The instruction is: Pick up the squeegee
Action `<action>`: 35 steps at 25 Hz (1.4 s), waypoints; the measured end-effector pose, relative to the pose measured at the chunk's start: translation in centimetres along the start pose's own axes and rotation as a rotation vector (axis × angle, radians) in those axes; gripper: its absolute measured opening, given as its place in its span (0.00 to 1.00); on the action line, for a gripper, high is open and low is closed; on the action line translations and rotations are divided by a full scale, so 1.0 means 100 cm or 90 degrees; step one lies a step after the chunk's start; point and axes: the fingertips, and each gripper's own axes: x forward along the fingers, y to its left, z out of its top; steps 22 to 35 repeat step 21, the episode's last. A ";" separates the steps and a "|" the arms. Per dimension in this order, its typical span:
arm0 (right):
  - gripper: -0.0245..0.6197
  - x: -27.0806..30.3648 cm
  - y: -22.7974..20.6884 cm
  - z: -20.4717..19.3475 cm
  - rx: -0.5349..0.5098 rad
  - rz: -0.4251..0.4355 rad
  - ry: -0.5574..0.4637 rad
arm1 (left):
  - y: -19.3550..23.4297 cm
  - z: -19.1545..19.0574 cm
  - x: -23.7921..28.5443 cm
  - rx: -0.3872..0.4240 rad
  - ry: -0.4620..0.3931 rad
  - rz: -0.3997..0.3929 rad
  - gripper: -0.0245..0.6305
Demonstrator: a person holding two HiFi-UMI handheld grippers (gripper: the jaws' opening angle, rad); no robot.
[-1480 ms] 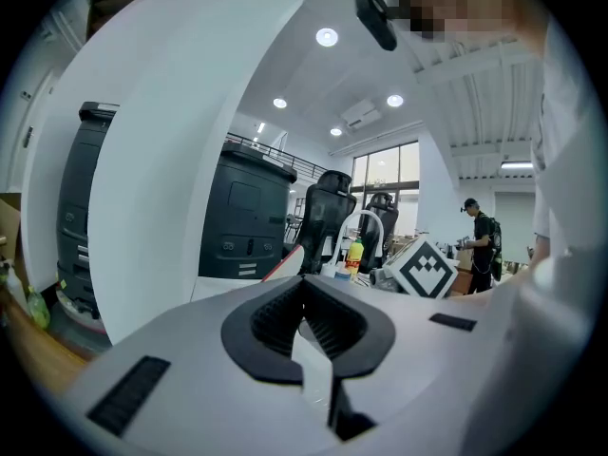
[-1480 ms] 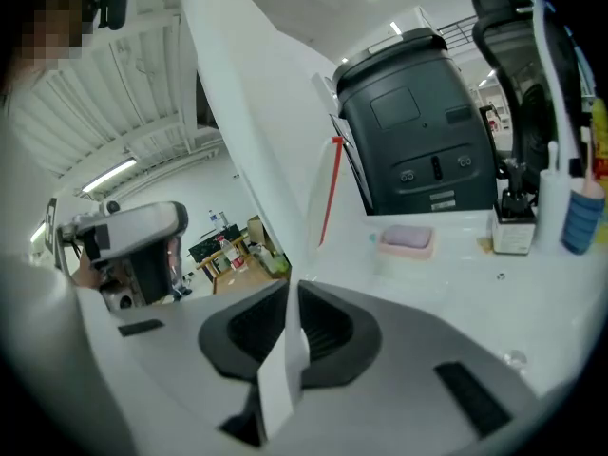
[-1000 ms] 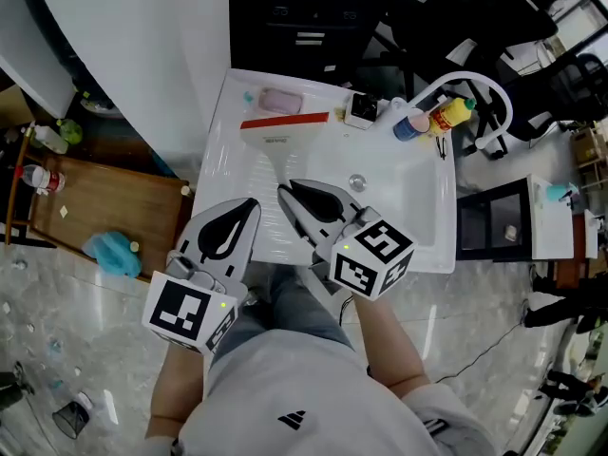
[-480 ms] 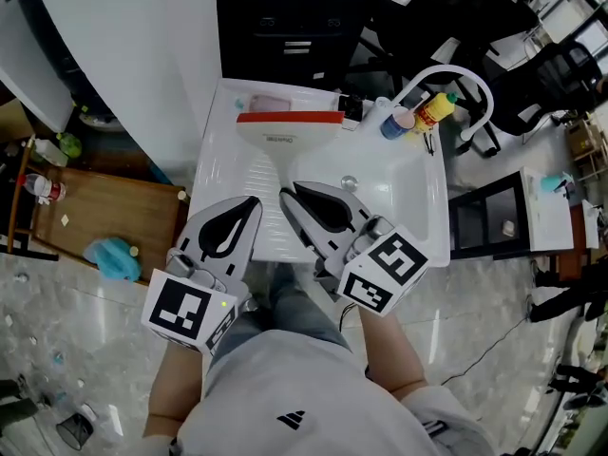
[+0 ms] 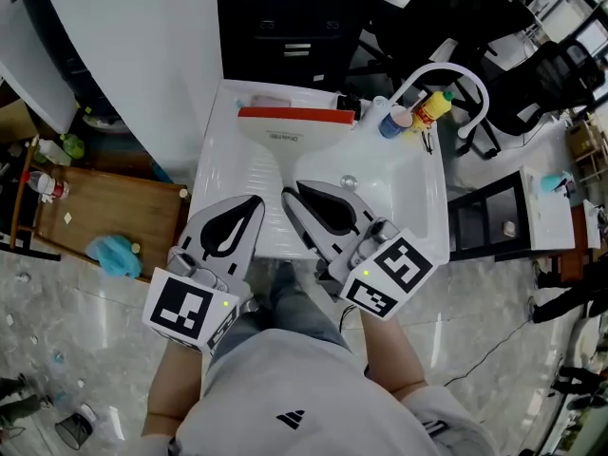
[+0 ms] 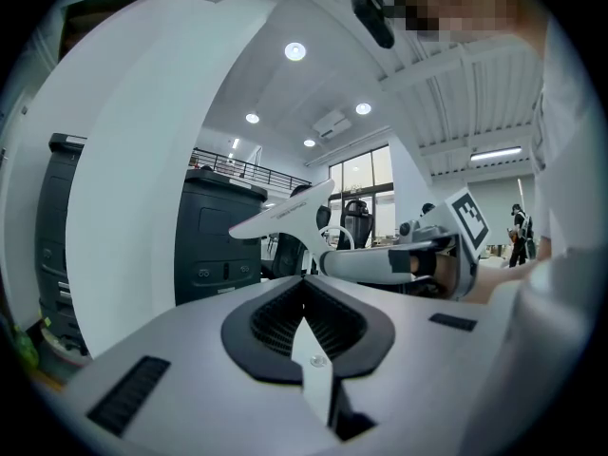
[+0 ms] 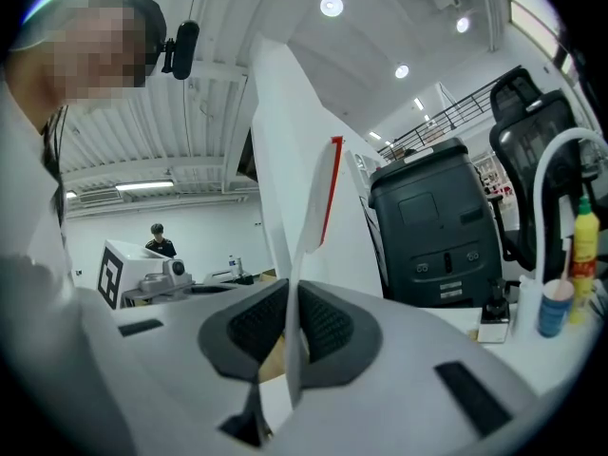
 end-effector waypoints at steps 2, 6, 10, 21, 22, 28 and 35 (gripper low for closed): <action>0.10 -0.001 0.003 0.001 -0.002 0.003 -0.001 | -0.001 0.001 -0.002 0.002 -0.001 0.002 0.05; 0.10 -0.002 0.006 0.003 -0.004 0.010 -0.004 | -0.002 0.006 -0.004 0.005 -0.006 0.007 0.05; 0.10 -0.003 0.009 0.004 -0.007 0.013 -0.006 | -0.003 0.009 -0.005 0.005 -0.011 0.009 0.05; 0.10 -0.004 0.015 0.004 -0.009 0.016 -0.011 | -0.005 0.009 -0.011 0.006 -0.014 0.012 0.05; 0.10 -0.004 0.015 0.004 -0.009 0.016 -0.011 | -0.005 0.009 -0.011 0.006 -0.014 0.012 0.05; 0.10 -0.004 0.015 0.004 -0.009 0.016 -0.011 | -0.005 0.009 -0.011 0.006 -0.014 0.012 0.05; 0.10 -0.004 0.015 0.004 -0.009 0.016 -0.011 | -0.005 0.009 -0.011 0.006 -0.014 0.012 0.05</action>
